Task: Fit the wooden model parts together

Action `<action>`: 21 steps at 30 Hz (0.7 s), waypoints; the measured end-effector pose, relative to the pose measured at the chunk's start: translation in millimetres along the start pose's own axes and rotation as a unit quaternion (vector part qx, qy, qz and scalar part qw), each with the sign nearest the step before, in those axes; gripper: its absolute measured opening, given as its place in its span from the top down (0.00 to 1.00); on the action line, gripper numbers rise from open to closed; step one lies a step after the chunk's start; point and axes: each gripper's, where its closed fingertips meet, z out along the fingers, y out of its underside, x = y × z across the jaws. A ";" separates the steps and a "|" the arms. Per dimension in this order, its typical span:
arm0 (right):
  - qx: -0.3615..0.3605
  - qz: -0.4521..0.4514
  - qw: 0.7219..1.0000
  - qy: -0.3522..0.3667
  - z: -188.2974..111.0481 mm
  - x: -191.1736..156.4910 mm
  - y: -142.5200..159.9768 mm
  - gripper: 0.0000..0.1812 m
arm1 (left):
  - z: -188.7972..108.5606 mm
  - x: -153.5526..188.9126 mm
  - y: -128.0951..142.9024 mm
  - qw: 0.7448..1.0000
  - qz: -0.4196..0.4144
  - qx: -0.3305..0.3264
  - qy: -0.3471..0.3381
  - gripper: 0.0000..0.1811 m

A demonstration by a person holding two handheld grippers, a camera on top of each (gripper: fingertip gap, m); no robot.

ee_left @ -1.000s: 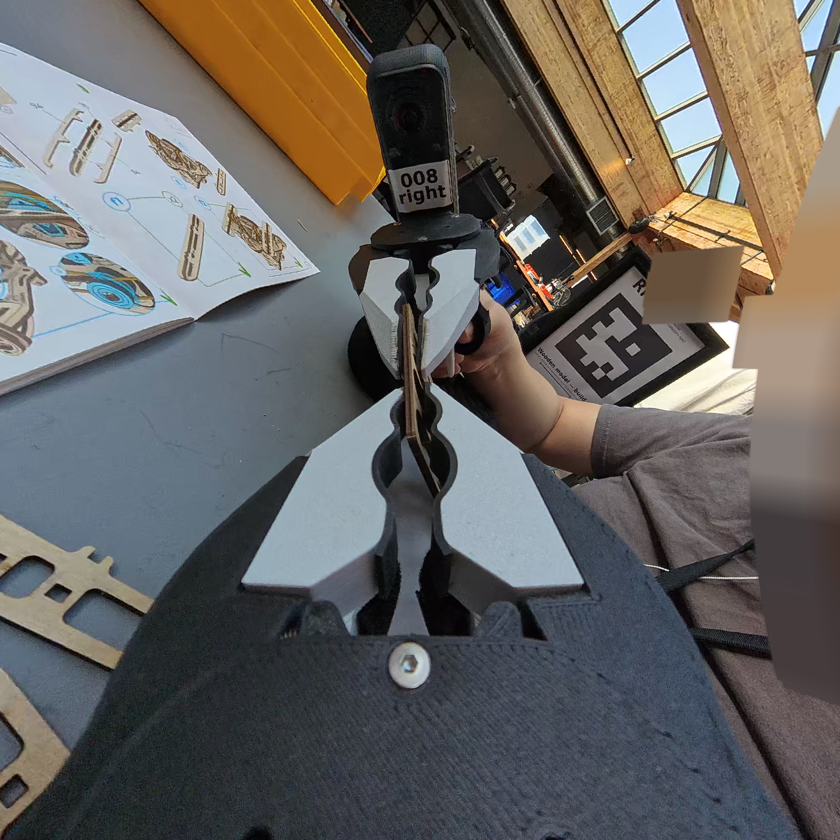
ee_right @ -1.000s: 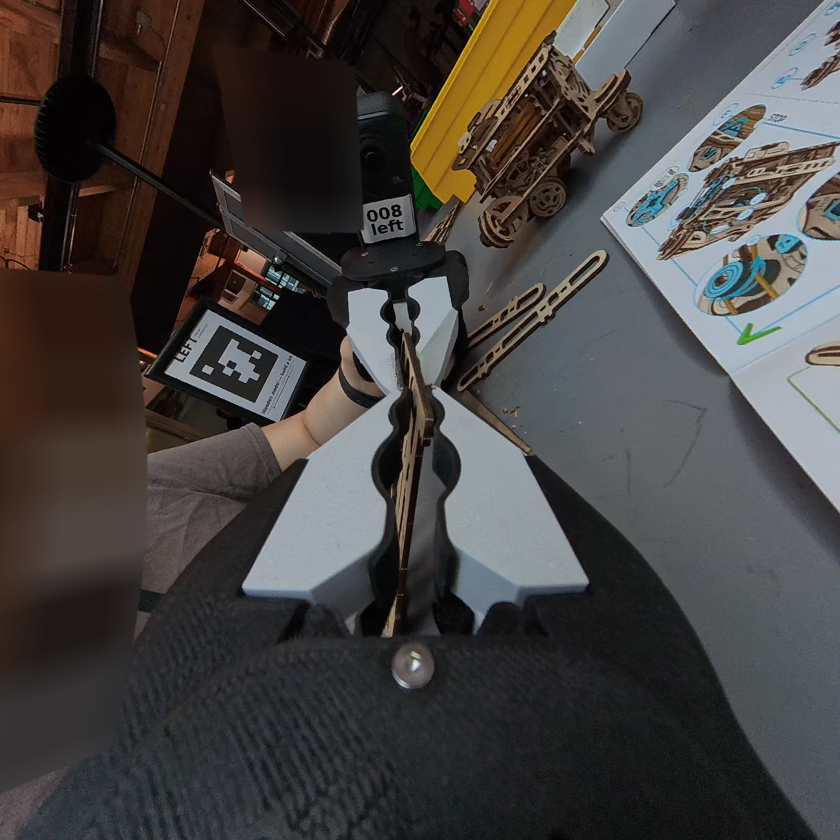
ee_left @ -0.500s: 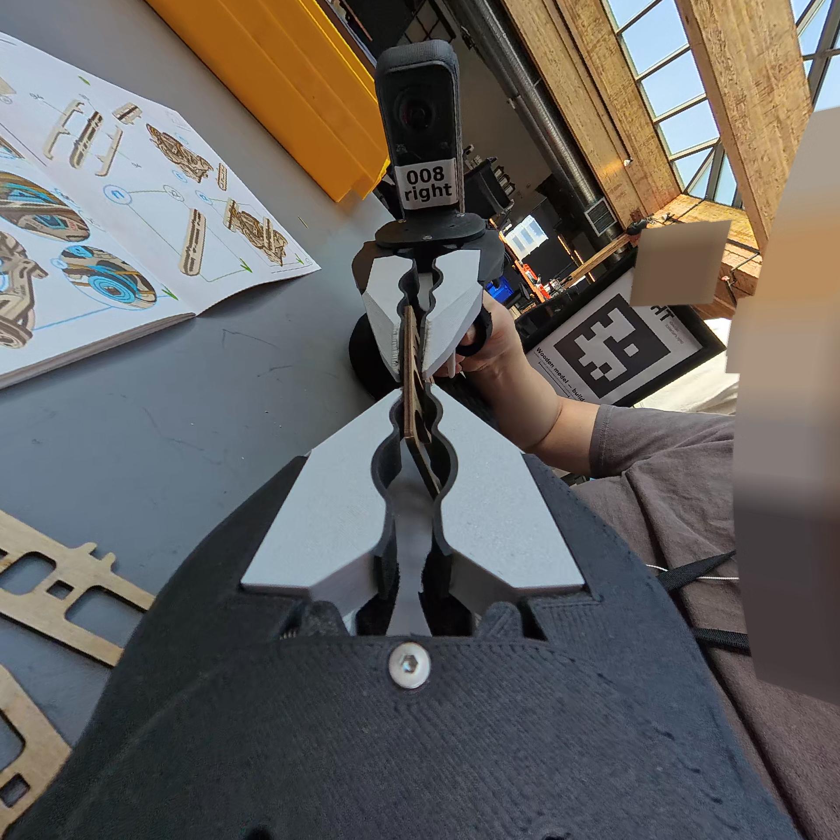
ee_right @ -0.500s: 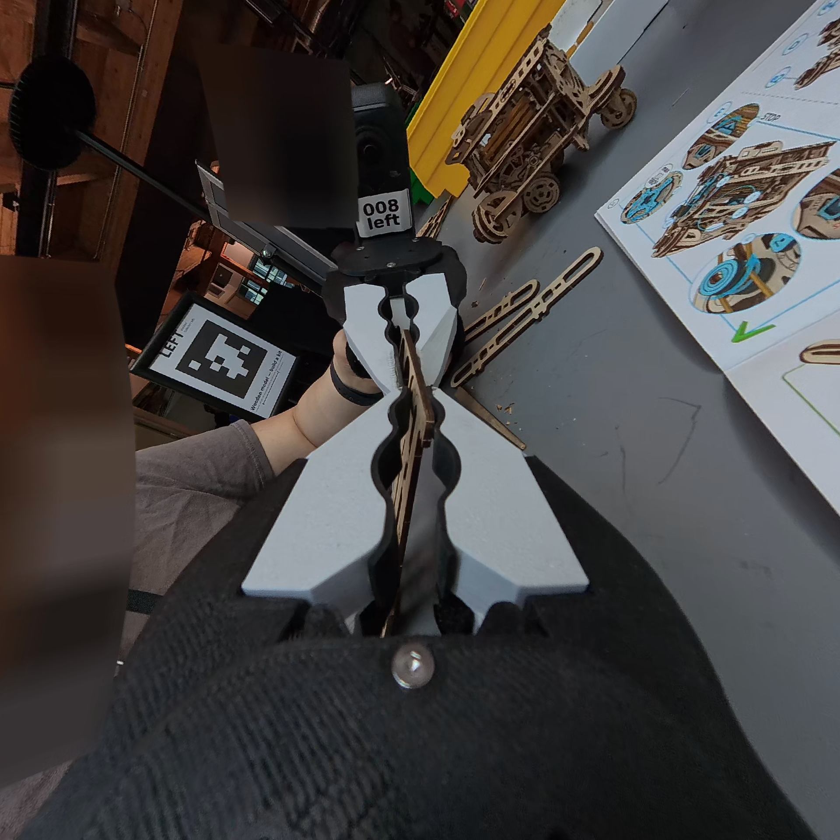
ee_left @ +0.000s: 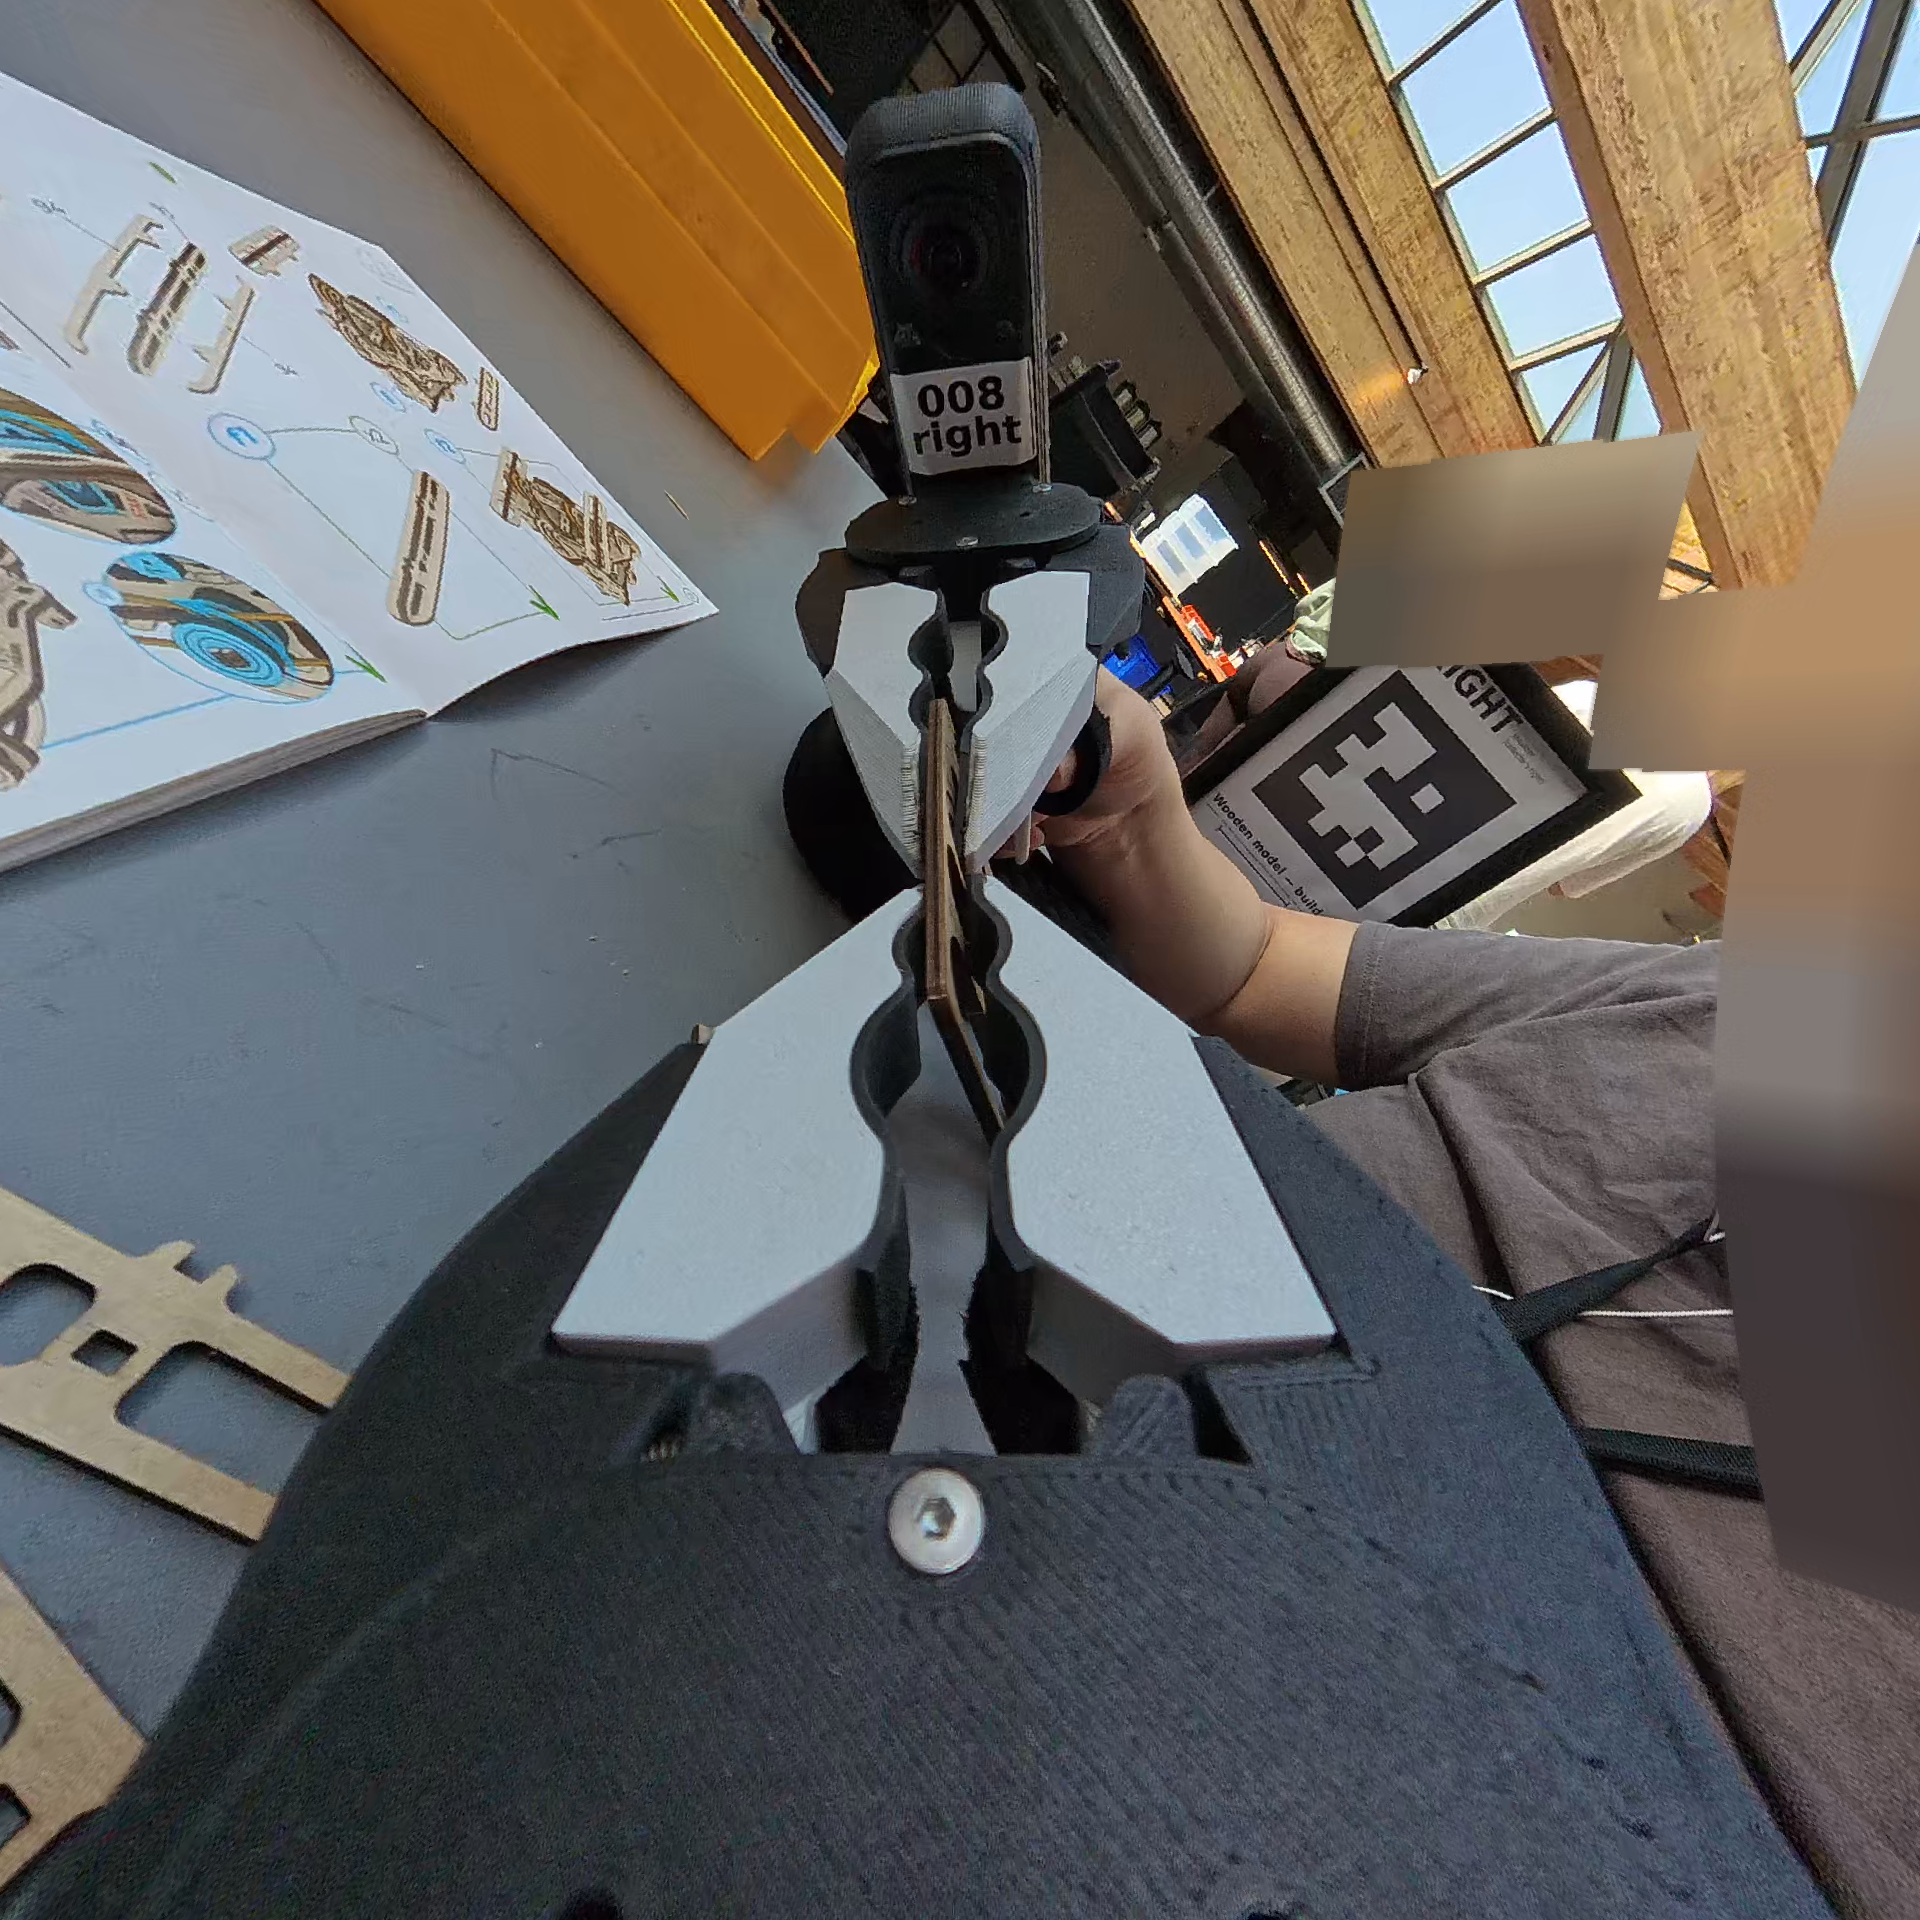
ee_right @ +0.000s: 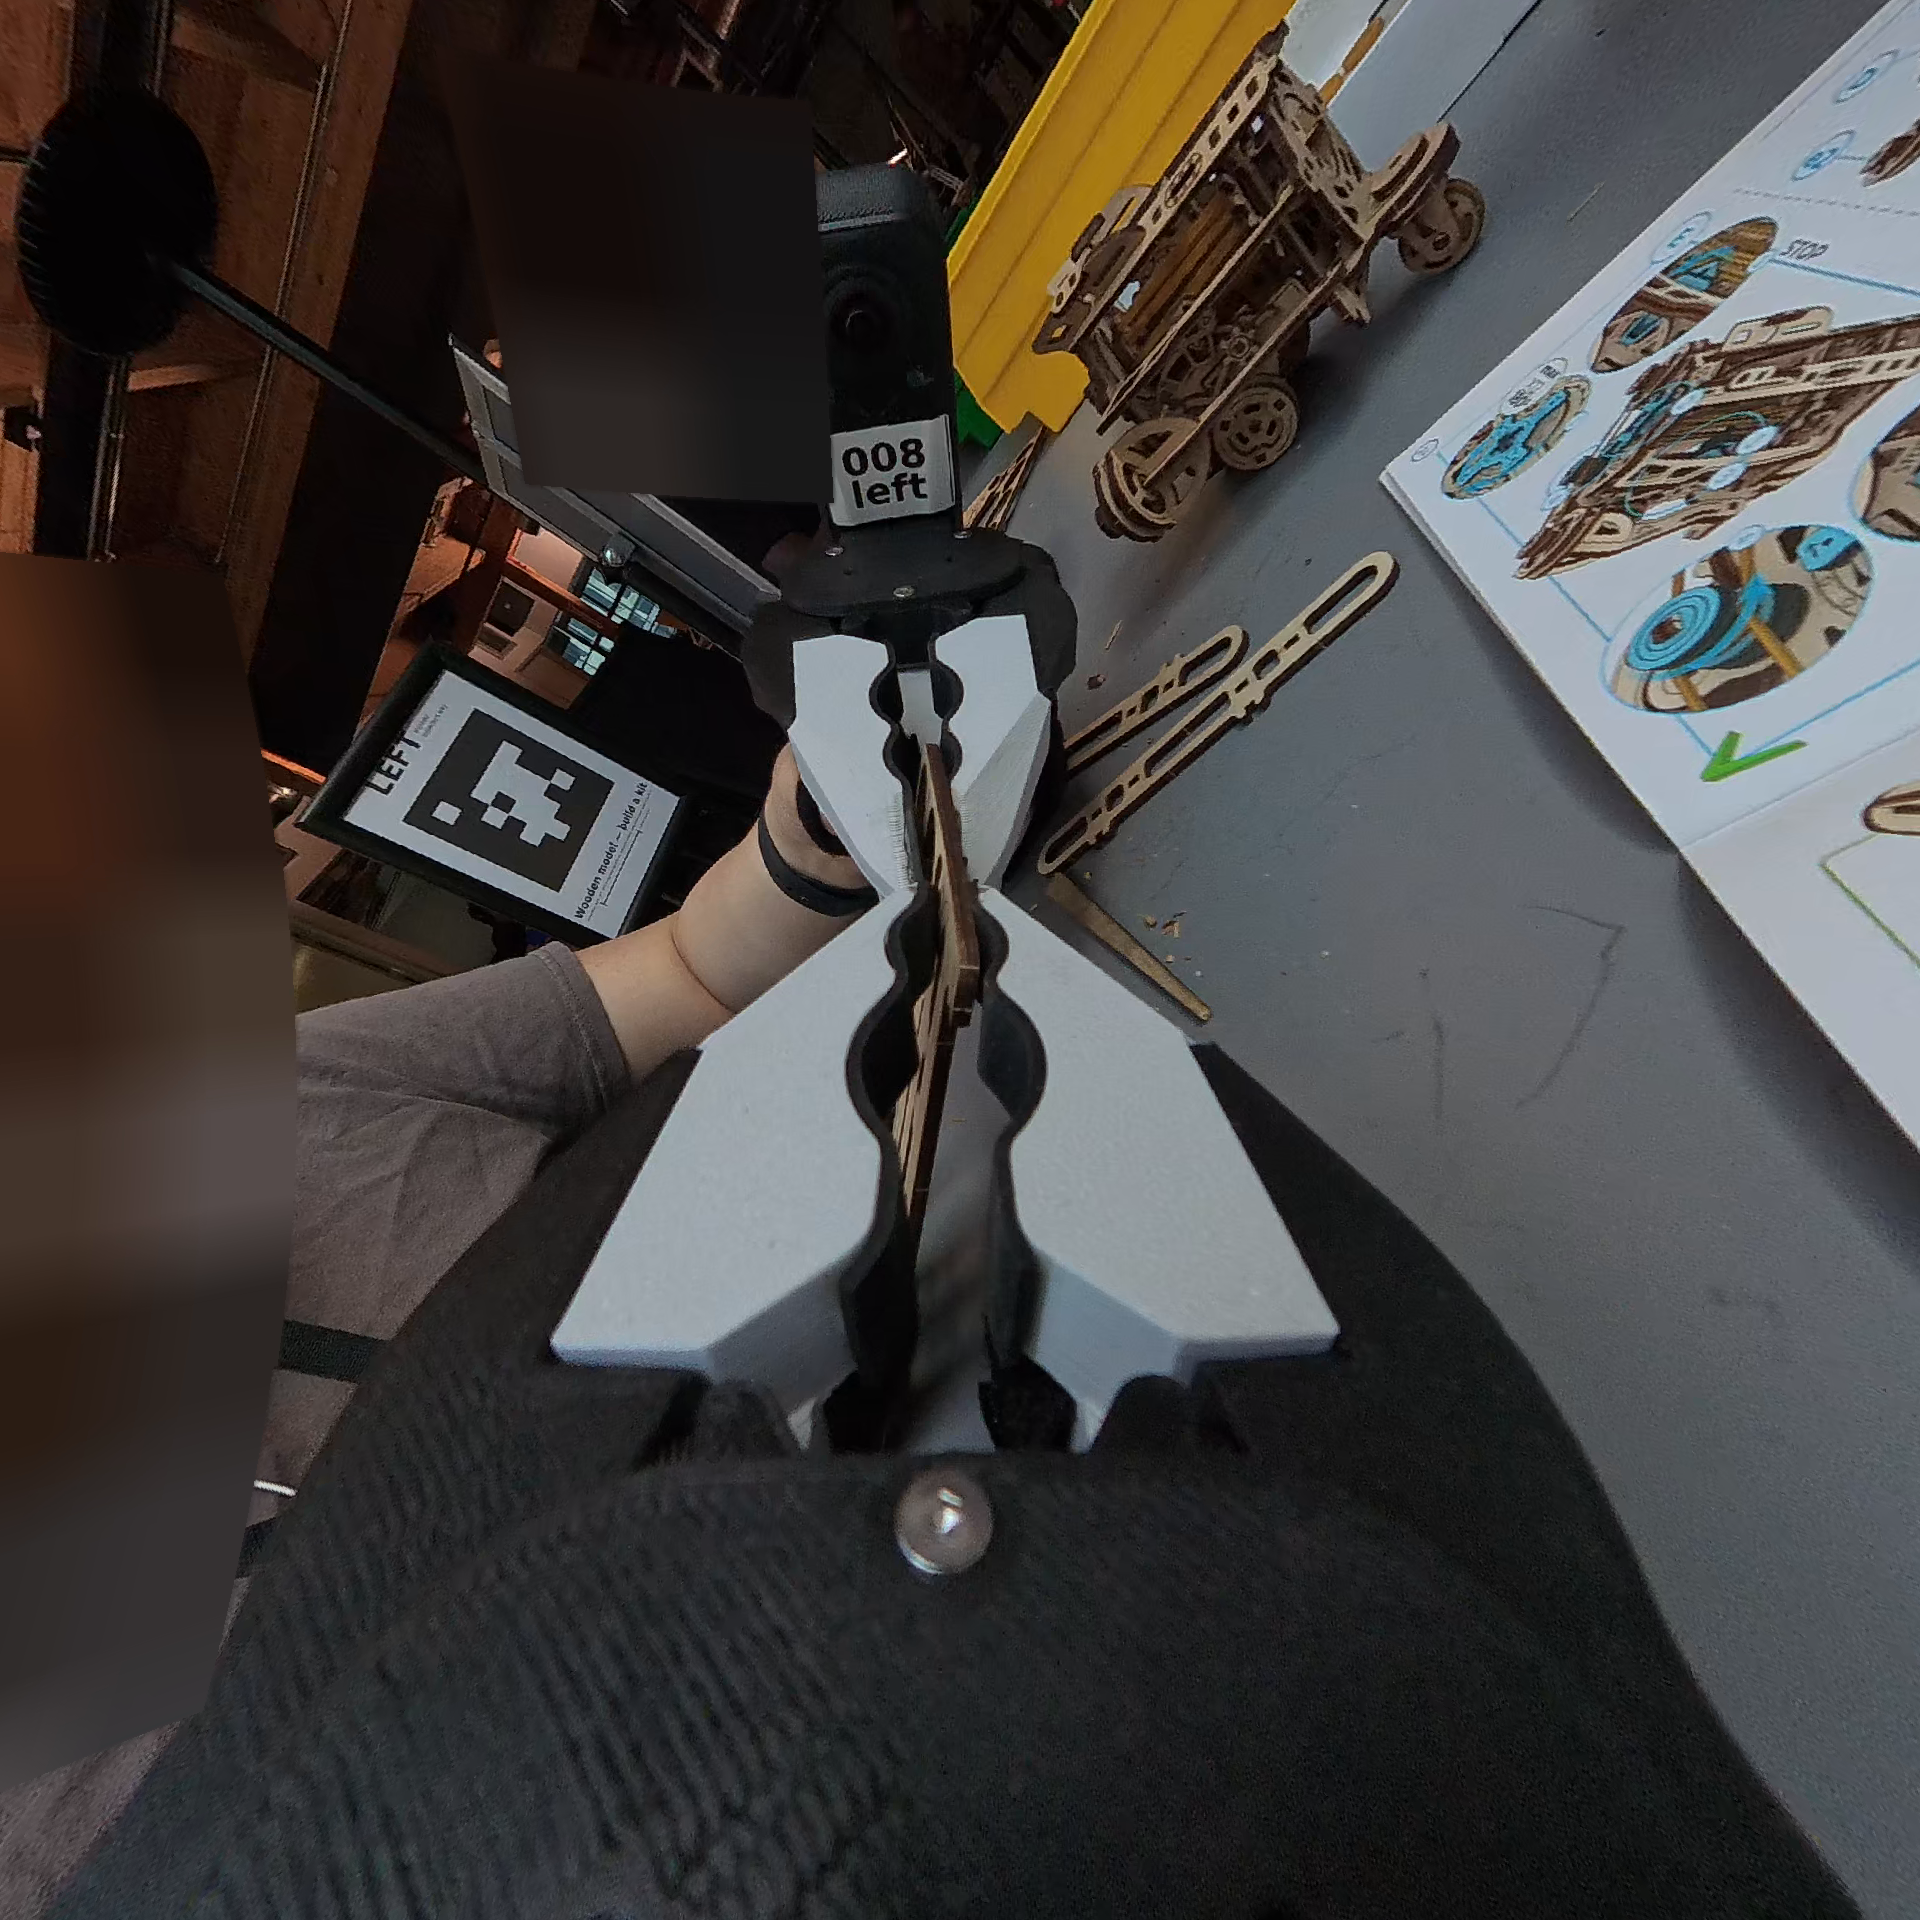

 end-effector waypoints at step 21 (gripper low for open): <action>0.010 -0.034 0.999 0.032 -7.7 3.2 -5.0 0.96 | -3.4 -1.2 -1.3 1.000 -0.008 0.004 -0.011 1.00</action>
